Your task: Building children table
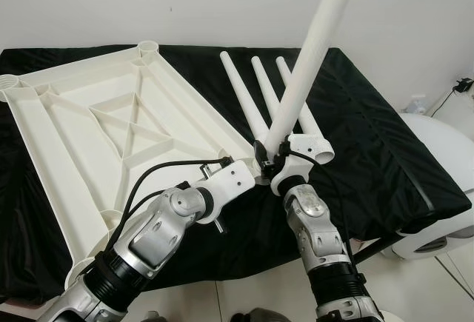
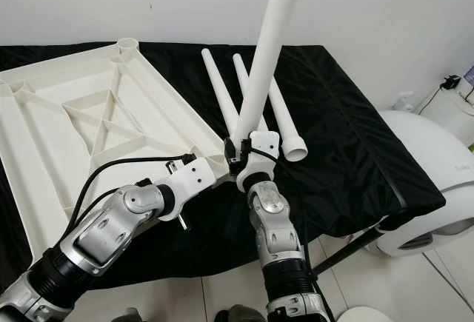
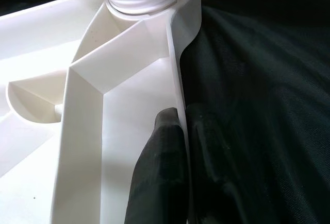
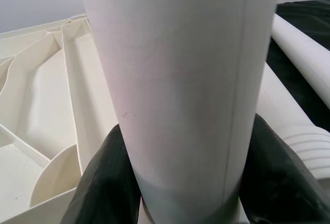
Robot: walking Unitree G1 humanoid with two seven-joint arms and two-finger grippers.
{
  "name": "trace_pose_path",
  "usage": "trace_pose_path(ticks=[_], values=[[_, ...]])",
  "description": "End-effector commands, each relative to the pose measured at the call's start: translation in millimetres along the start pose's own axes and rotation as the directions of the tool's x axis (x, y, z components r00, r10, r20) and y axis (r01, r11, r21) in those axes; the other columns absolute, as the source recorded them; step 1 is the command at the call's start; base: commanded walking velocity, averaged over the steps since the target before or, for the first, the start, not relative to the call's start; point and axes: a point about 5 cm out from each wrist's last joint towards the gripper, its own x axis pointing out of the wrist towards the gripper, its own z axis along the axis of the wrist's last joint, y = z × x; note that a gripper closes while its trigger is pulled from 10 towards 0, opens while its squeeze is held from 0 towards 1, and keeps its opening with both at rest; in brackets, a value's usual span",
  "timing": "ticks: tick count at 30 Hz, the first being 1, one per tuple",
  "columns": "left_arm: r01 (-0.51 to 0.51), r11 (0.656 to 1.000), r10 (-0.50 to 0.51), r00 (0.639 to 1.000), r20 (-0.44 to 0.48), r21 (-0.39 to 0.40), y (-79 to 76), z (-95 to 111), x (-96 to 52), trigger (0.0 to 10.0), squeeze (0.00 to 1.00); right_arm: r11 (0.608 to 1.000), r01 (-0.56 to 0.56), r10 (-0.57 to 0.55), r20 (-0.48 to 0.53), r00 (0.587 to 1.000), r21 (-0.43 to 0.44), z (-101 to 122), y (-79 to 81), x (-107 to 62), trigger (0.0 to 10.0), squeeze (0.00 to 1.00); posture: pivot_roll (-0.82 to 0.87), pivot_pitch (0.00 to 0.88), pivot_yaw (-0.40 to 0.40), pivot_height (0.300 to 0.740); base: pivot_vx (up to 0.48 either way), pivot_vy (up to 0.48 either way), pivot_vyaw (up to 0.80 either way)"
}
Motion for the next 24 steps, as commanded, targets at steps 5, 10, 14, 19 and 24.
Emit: trace_pose_path(ticks=[5,10,14,19,24], values=[[0.163,0.987,-0.163,0.987,-0.011,-0.005,-28.9,-3.2,10.2,10.0,0.00,0.999,0.012,-0.014,0.046,0.999,0.036,12.6,6.2,4.5,10.0,0.00,0.02,0.000,-0.101,0.740,0.000,0.000,0.00],[0.165,0.986,-0.165,0.986,-0.009,-0.007,-29.7,-2.8,10.4,10.0,0.00,0.999,0.028,-0.029,0.048,0.998,0.028,12.2,0.9,3.5,10.0,1.00,0.02,0.000,-0.103,0.740,0.000,0.000,0.00],[0.162,0.987,-0.162,0.987,-0.009,-0.010,-29.8,-2.8,10.4,10.0,0.00,0.999,0.034,-0.035,0.052,0.998,0.007,9.9,-6.3,1.0,10.0,1.00,0.02,0.000,-0.102,0.740,0.000,0.000,0.00],[0.158,0.987,-0.158,0.987,-0.012,-0.013,-29.3,-3.7,10.3,10.0,0.00,0.999,0.005,-0.003,0.040,0.999,-0.045,4.5,-28.6,-3.5,10.0,1.00,0.02,0.000,-0.103,0.740,0.000,0.000,0.00],[0.157,0.988,-0.157,0.988,-0.011,-0.014,-28.5,-3.7,10.5,10.0,0.00,0.989,-0.132,0.133,0.017,0.991,-0.063,1.1,-44.4,-6.7,10.0,0.00,0.02,0.000,-0.101,0.740,0.000,0.000,0.00]])
